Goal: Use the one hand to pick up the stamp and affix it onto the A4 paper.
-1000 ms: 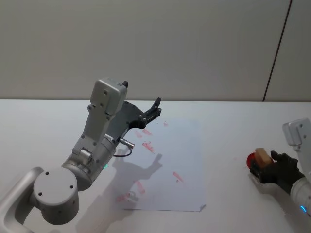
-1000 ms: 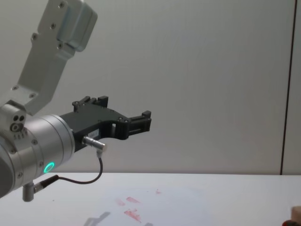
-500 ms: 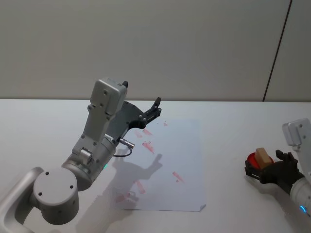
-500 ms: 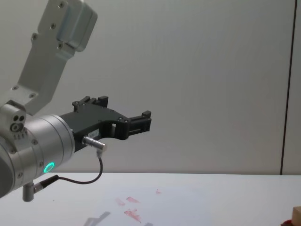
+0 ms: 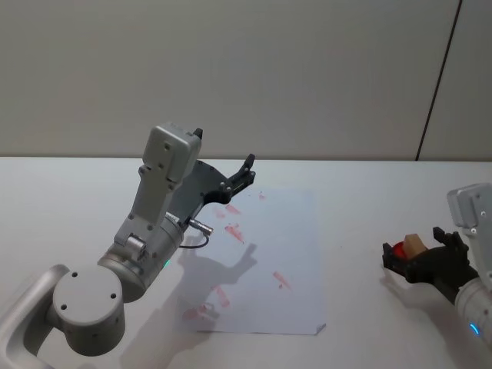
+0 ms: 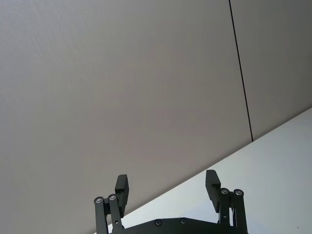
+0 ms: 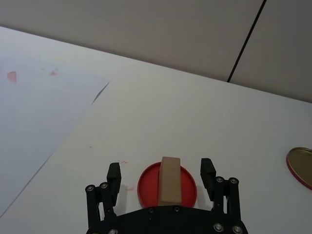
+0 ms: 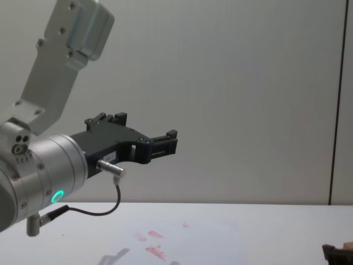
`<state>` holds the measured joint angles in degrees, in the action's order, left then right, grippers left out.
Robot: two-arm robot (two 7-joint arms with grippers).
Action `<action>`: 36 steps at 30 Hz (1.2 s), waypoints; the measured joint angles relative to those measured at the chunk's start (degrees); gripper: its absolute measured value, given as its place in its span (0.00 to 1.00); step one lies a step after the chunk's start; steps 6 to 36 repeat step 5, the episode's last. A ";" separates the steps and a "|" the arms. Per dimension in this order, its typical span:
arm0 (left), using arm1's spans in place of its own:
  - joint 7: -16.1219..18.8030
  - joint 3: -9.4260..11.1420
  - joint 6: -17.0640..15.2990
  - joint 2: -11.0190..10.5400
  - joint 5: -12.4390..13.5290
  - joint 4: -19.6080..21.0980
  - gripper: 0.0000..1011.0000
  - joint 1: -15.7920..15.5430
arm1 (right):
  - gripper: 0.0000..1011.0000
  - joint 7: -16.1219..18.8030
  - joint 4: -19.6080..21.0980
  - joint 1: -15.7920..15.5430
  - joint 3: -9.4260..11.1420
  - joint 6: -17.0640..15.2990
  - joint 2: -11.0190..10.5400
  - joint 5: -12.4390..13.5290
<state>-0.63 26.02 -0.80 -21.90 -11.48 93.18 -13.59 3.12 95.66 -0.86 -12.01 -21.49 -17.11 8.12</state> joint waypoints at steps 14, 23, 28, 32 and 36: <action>0.00 0.00 0.00 0.00 0.00 0.00 0.99 0.00 | 0.99 -1.14 1.45 -0.77 -0.22 0.89 0.31 0.15; 0.00 0.00 0.00 0.00 0.00 0.00 0.99 0.00 | 0.99 -1.14 1.45 -0.77 -0.22 0.89 0.31 0.15; 0.00 0.00 0.00 0.00 0.00 0.00 0.99 0.00 | 0.99 -1.14 1.45 -0.77 -0.22 0.89 0.31 0.15; 0.00 0.00 0.00 0.00 0.00 0.00 0.99 0.00 | 0.99 -1.14 1.45 -0.77 -0.22 0.89 0.31 0.15; 0.00 0.00 0.00 0.00 0.00 0.00 0.99 0.00 | 0.99 -1.14 1.45 -0.77 -0.22 0.89 0.31 0.15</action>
